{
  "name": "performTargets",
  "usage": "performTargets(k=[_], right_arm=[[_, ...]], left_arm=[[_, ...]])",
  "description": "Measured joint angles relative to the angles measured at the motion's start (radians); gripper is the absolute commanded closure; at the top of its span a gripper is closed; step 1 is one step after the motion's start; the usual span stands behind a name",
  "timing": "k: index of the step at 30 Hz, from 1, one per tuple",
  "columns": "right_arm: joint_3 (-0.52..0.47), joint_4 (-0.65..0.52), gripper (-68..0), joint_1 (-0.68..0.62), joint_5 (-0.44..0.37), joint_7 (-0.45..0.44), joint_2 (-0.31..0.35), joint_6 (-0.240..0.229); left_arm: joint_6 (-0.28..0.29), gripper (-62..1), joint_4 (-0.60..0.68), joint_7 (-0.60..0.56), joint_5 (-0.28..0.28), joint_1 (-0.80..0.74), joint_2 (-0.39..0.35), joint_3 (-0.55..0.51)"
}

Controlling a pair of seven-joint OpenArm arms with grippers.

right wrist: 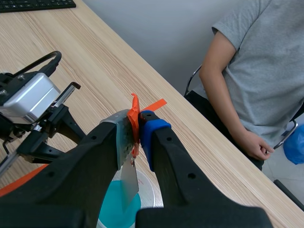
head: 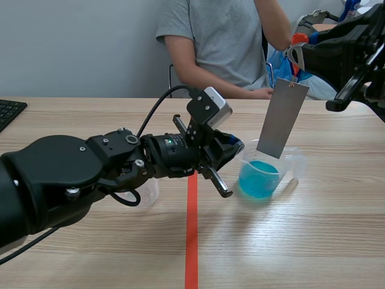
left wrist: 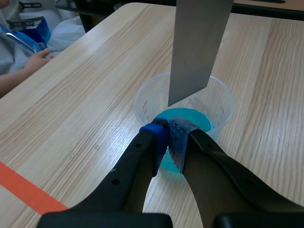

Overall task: Do the redox reaction experiment.
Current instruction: 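Point at the plate with the left hand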

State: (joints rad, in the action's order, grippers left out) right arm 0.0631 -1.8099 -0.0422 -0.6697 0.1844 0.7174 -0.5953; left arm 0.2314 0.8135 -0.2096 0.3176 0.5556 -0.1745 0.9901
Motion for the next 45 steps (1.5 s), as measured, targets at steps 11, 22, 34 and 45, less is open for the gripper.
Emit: performTargets(k=[11,22,34,45], right_arm=[[0.000,0.000,-1.5,0.000,0.000,0.000,0.000,0.000],[0.000,0.000,-1.5,0.000,0.000,0.000,0.000,0.000],[0.000,0.000,-1.5,0.000,0.000,0.000,0.000,0.000],[0.000,0.000,-1.5,0.000,0.000,0.000,0.000,0.000]], left_arm=[[-0.037,-3.6,-0.035,-0.003,-0.039,0.001,0.042,0.000],[-0.038,-3.6,-0.035,-0.004,-0.038,0.001,0.053,0.000],[-0.067,-3.6,-0.035,-0.004,-0.038,-0.001,0.053,0.000],[-0.067,-3.6,-0.035,-0.004,-0.038,-0.005,0.053,0.000]])
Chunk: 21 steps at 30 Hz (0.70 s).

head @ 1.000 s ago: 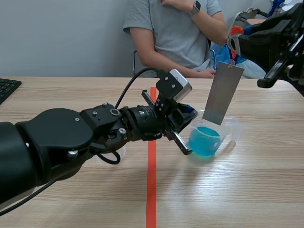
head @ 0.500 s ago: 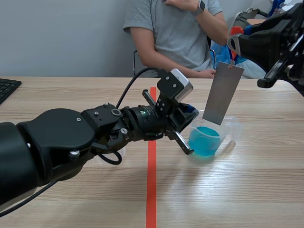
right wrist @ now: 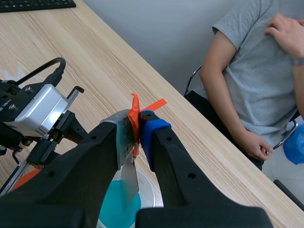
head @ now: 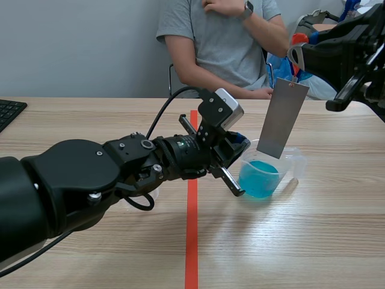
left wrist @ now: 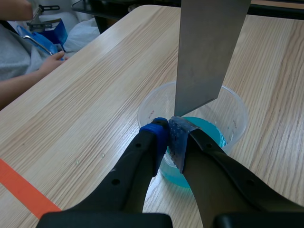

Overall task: Do the redox reaction experiment.
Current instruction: 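Point at the plate with the left hand, then lower the plate into the blue solution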

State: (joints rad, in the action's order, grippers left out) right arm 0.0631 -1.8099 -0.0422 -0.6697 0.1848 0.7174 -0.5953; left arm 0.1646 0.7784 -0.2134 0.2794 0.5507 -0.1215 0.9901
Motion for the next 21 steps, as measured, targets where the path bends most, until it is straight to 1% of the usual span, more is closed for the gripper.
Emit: performTargets(k=[7,10,12,14,17,21], right_arm=[[0.000,0.000,-1.5,0.000,0.000,0.000,0.000,0.000],[0.000,0.000,-1.5,0.000,0.000,0.001,0.000,0.000],[0.000,0.000,-1.5,0.000,0.000,0.001,0.000,0.000],[0.000,0.000,-1.5,0.000,0.000,0.003,0.000,0.000],[0.000,0.000,-1.5,0.000,0.000,0.003,0.000,0.000],[0.000,0.000,-1.5,0.000,0.005,0.003,0.000,0.000]], left_arm=[[0.000,-3.6,0.000,-0.004,0.002,0.000,-0.003,0.000],[0.003,-3.6,0.027,0.026,0.010,-0.005,-0.035,0.000],[0.002,-3.6,0.079,0.050,0.009,-0.024,-0.082,-0.014],[-0.001,-3.6,0.158,0.049,0.009,-0.070,-0.141,-0.060],[-0.013,-3.6,0.323,0.047,0.010,-0.168,-0.251,-0.153],[-0.024,-3.6,0.560,0.045,0.010,-0.341,-0.398,-0.301]])
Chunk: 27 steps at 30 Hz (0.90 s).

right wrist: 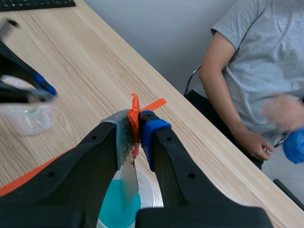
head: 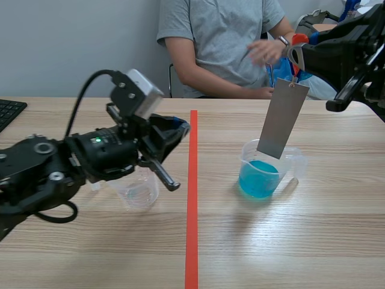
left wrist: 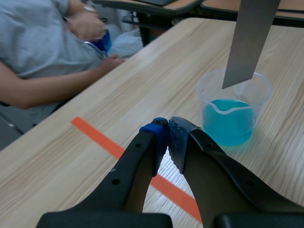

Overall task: Do the redox reaction experiment.
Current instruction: 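Lower the plate into the blue solution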

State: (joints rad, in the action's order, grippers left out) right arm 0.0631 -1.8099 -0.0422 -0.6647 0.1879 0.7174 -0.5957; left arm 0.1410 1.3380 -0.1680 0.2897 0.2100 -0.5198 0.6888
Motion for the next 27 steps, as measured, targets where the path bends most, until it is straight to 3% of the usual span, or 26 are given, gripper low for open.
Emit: performTargets(k=[6,10,18,27], right_arm=[[0.000,0.039,-1.5,0.000,0.003,-0.010,0.000,-0.007],[0.016,0.100,-1.5,0.000,0.019,-0.058,-0.003,-0.015],[0.097,0.204,-1.5,0.037,0.132,-0.129,-0.049,-0.029],[0.179,0.352,-1.5,0.107,0.262,-0.199,-0.115,-0.030]], left_arm=[[-0.029,-3.6,0.246,0.022,-0.001,-0.349,-0.190,-0.255],[-0.030,-3.6,0.314,0.014,-0.001,-0.615,-0.240,-0.457],[-0.044,-3.6,0.328,-0.039,-0.001,-1.058,-0.172,-0.753],[-0.051,-3.6,0.324,-0.013,-0.001,-1.265,0.011,-0.827]])
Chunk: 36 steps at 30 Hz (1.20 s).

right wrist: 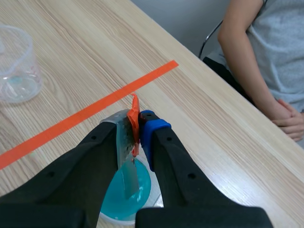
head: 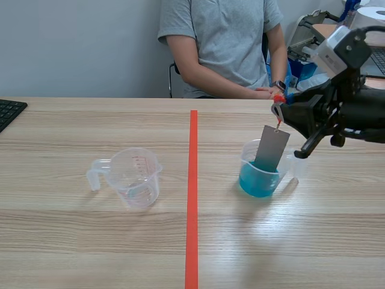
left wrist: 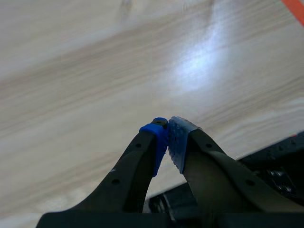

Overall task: Do the redox reaction experiment.
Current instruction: 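Lower the plate into the blue solution, then hold the plate still in the solution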

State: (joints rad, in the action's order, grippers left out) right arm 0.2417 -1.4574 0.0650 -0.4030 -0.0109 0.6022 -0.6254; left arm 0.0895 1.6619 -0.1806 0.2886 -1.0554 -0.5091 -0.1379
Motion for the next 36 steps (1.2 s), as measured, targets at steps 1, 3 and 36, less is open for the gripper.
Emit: performTargets(k=[1,3,36], right_arm=[[0.006,0.014,-1.5,0.005,0.009,-0.018,-0.006,0.000],[0.011,0.030,-1.5,0.015,0.022,-0.037,-0.015,0.000],[0.016,0.046,-1.5,0.023,0.038,-0.045,-0.021,0.001]], left_arm=[[0.000,-3.6,0.000,0.017,0.000,-0.010,0.021,0.000],[0.000,-3.6,-0.001,0.047,0.000,-0.024,0.061,0.002],[0.000,-3.6,-0.002,0.095,0.000,-0.027,0.168,0.008]])
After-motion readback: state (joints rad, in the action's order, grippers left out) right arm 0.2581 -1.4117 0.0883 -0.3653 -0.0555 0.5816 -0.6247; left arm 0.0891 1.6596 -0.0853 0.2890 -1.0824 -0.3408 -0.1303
